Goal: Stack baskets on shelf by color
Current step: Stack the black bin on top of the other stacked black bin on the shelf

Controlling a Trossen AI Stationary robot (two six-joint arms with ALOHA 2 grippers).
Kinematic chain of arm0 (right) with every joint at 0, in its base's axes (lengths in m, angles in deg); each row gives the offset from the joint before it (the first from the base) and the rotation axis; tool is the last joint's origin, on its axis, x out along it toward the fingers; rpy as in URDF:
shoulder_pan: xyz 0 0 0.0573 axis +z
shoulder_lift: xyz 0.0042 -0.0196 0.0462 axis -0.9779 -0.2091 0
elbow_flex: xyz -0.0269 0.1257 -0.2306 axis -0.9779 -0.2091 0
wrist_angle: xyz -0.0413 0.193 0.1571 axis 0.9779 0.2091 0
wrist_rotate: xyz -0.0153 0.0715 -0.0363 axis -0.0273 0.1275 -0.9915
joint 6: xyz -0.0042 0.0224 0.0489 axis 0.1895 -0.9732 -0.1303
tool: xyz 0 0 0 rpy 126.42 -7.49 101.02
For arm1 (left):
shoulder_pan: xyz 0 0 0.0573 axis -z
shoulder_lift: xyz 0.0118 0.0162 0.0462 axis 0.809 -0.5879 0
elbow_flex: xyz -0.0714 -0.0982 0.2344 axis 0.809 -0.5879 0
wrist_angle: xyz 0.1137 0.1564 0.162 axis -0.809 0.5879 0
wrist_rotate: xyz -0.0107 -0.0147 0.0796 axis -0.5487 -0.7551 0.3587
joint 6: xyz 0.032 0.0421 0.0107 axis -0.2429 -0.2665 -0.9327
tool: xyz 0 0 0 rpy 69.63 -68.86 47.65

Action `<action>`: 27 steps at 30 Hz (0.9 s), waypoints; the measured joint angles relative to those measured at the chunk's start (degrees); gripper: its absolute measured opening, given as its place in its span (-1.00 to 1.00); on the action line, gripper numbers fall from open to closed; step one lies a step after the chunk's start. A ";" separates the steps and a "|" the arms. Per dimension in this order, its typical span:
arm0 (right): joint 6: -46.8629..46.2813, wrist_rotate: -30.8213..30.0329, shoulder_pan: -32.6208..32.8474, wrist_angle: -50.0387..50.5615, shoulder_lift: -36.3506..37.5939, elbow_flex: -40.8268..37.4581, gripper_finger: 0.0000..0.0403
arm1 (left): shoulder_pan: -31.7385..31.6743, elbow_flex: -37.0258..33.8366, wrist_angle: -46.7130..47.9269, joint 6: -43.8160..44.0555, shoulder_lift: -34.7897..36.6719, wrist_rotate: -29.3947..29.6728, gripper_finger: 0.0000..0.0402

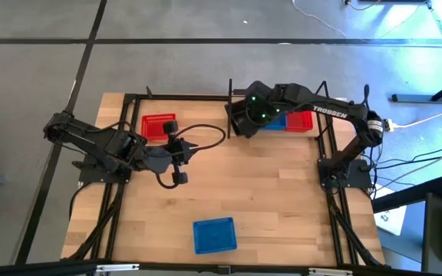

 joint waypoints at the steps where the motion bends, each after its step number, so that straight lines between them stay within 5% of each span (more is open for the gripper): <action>1: 0.09 -0.01 0.35 -0.01 0.00 0.00 -0.99 | -0.05 -0.02 0.02 0.00 0.00 0.22 -0.82; 21: 1.22 -2.14 0.95 1.37 -6.40 0.04 -1.00 | -2.51 -0.02 0.02 -0.04 0.02 0.31 -0.82; 27: 1.42 -7.78 0.79 0.87 -7.92 0.04 -1.00 | -2.51 -0.02 0.02 -0.04 0.02 0.31 -0.82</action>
